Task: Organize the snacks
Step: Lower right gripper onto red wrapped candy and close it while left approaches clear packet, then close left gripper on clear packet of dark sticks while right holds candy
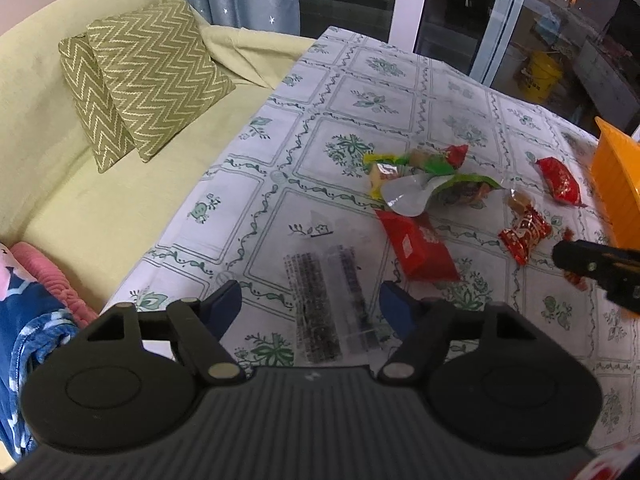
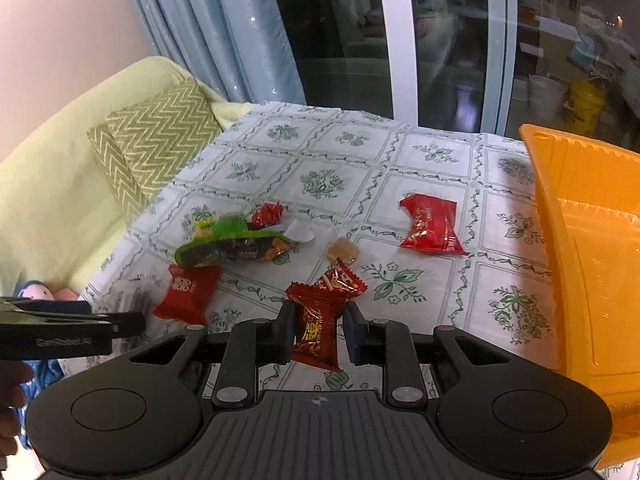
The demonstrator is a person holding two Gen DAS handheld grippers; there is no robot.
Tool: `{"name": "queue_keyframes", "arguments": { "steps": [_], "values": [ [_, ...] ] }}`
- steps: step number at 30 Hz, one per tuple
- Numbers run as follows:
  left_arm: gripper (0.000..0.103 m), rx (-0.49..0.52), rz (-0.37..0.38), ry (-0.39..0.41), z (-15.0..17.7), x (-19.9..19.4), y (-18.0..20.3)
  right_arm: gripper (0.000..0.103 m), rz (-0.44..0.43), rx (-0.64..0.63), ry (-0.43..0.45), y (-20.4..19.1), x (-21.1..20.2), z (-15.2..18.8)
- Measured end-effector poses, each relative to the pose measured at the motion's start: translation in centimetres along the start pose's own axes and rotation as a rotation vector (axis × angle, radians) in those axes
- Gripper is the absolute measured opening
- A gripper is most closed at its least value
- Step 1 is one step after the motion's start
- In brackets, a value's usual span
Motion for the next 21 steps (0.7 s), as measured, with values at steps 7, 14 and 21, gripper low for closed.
{"name": "queue_keyframes", "arguments": {
  "steps": [7, 14, 21],
  "values": [
    [0.06, 0.039, -0.012, -0.02, 0.0, 1.2, 0.6, 0.025, -0.004, 0.019, 0.011, 0.5, -1.4, -0.4],
    [0.038, 0.07, 0.003, -0.01, -0.2, 1.4, 0.8, 0.025, 0.006, 0.042, 0.032, 1.0, -2.8, -0.8],
    [0.035, 0.081, 0.022, 0.014, -0.4, 0.8, 0.6, 0.025, 0.019, 0.064, 0.065, 1.2, -4.3, -1.2]
  ]
}}
Point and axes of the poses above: each gripper's, at about its wrist camera, not at the fingertips, and x roughly the way its jaws point, y to its right, z to its underside, the point moved 9 cm from there along x, roughly the way its jaws point, and after that the axes turned 5 degrees about z, right-handed, at the moved point
